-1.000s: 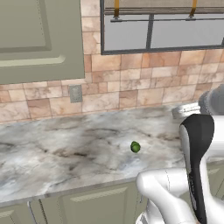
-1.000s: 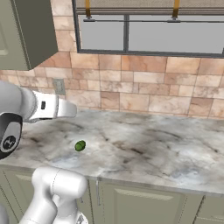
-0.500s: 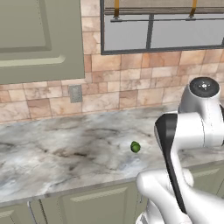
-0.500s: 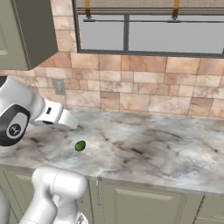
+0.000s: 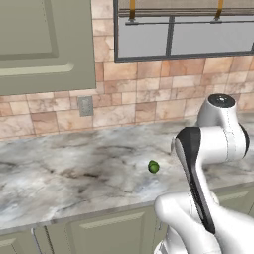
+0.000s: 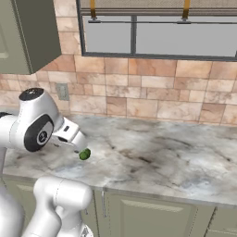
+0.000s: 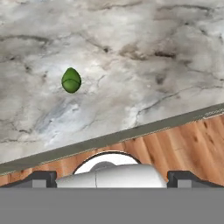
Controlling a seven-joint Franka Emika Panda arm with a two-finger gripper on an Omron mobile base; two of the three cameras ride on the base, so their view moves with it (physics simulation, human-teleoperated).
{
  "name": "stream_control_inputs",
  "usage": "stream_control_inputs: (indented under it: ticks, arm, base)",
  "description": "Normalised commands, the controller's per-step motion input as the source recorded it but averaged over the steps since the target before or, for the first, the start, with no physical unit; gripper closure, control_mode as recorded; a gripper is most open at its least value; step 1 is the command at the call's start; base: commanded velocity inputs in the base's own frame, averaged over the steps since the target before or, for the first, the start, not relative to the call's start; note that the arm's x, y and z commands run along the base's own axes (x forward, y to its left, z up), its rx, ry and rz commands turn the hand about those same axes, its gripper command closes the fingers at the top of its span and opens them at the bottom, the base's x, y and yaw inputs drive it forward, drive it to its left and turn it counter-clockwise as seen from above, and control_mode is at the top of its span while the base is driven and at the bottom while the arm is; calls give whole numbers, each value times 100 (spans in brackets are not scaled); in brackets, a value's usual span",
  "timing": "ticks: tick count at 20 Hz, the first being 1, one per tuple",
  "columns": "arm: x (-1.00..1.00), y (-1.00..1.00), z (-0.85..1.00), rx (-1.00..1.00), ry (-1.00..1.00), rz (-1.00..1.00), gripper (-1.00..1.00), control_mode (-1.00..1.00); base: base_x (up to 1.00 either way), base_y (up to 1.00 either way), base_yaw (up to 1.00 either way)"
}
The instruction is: Place the beer and liquor on the top shelf of the fridge to keep them out of children's reach, and place the avocado on lower shelves for easy access.
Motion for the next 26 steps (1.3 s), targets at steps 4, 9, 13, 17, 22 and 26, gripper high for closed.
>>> stream_control_inputs:
  ticks: [4, 9, 13, 17, 22, 26]
  arm:
    - [17, 3, -47, 15, 14, 0, -100, -100]
    - [13, 21, -4, 0, 12, 0, -100, -100]
    - [35, 32, -6, 0, 11, 0, -100, -100]
    - [39, 23, -22, 0, 6, 0, -100, -100]
    - [43, 5, -36, 0, 1, 0, -100, -100]
    - [42, 0, -48, 0, 0, 0, -100, -100]
  base:
    - [0, 0, 0]
    - [0, 0, 0]
    - [0, 0, 0]
    - [0, 0, 0]
    - [0, 0, 0]
    - [0, 0, 0]
